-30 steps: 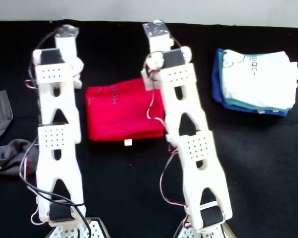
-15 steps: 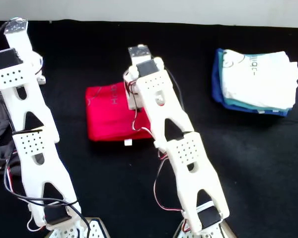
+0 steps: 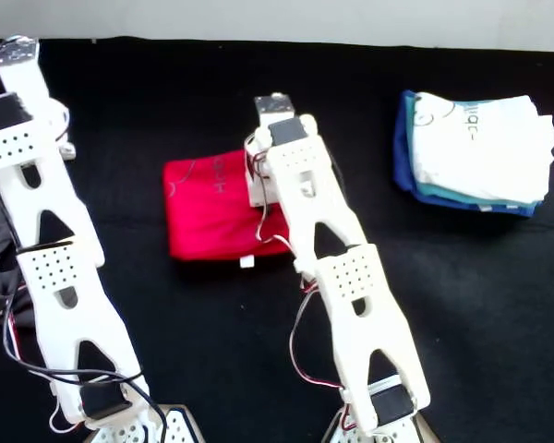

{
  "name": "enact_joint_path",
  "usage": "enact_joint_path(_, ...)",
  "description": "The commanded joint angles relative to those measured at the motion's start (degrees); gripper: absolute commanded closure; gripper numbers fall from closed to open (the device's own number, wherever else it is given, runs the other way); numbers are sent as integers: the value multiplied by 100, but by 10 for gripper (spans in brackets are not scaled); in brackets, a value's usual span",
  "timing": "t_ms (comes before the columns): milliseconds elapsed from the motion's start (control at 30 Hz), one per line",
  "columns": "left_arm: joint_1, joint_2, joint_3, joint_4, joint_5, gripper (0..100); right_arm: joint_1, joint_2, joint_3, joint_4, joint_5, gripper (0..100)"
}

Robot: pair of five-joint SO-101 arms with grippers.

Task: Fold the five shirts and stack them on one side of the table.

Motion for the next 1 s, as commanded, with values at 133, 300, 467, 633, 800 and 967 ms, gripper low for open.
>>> enact_joint_path(133, -48, -92, -233, 53, -18, 992, 418, -22, -189, 207, 905, 994)
enact_joint_path(300, -48, -92, -66, 53, -18, 992, 734, -426, -1086, 435, 932, 993)
enact_joint_path(467, -40, -92, 233, 53, -18, 992, 1226, -1270, -1086, 444, 1363, 993)
enact_joint_path(633, -40, -92, 400, 53, -18, 992, 1947, -2589, -330, 435, 1969, 993)
enact_joint_path(800, -4, -110, 374, 53, -18, 992, 2659, -3451, 409, 418, 2576, 993)
enact_joint_path(967, -4, -110, 374, 53, -18, 992, 3363, -3160, 1033, 57, 3138, 993)
